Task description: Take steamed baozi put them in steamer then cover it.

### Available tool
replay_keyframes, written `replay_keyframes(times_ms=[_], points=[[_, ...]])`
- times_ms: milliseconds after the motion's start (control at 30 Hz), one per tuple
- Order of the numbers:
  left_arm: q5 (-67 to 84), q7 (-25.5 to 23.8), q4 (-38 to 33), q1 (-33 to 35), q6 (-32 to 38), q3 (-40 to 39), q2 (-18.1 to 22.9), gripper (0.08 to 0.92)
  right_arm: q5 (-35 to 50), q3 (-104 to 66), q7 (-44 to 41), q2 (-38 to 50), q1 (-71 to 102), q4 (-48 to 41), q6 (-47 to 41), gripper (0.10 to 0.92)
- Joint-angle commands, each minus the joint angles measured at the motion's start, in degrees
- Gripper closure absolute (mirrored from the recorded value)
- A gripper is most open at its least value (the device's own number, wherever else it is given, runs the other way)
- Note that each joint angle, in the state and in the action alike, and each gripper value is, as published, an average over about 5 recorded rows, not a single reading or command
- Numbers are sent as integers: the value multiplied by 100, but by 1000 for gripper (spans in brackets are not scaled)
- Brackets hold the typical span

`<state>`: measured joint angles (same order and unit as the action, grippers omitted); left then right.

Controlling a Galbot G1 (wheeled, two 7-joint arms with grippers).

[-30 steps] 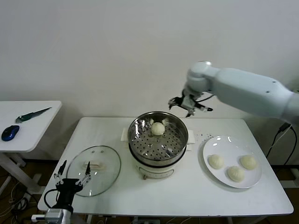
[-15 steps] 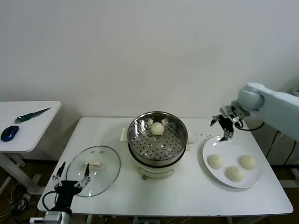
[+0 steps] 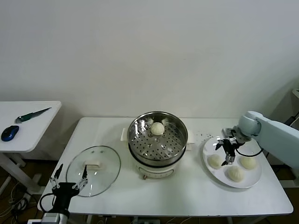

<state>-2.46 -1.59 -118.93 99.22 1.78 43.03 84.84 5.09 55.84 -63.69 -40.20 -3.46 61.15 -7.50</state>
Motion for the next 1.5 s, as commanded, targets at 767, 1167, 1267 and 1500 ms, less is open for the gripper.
replay_keyframes(times_ms=[767,1167,1267,1500], points=[[-15,0,33,-8,11,-2,-1,177,237,-40,-24,-112,-262,-297,47,358],[-31,-5,-128,56,-16,-152,45,177,2905,3250,-7,-579,-4522,241,-96,355],[-65,-8,-151,90,9,-187,39,177,3600,3511,111,-949,-4935,459,-401,355],[-70,-9,-240,240,63,-238,-8,177,4377,3439,658,-1794,-4930,962,-946,355]])
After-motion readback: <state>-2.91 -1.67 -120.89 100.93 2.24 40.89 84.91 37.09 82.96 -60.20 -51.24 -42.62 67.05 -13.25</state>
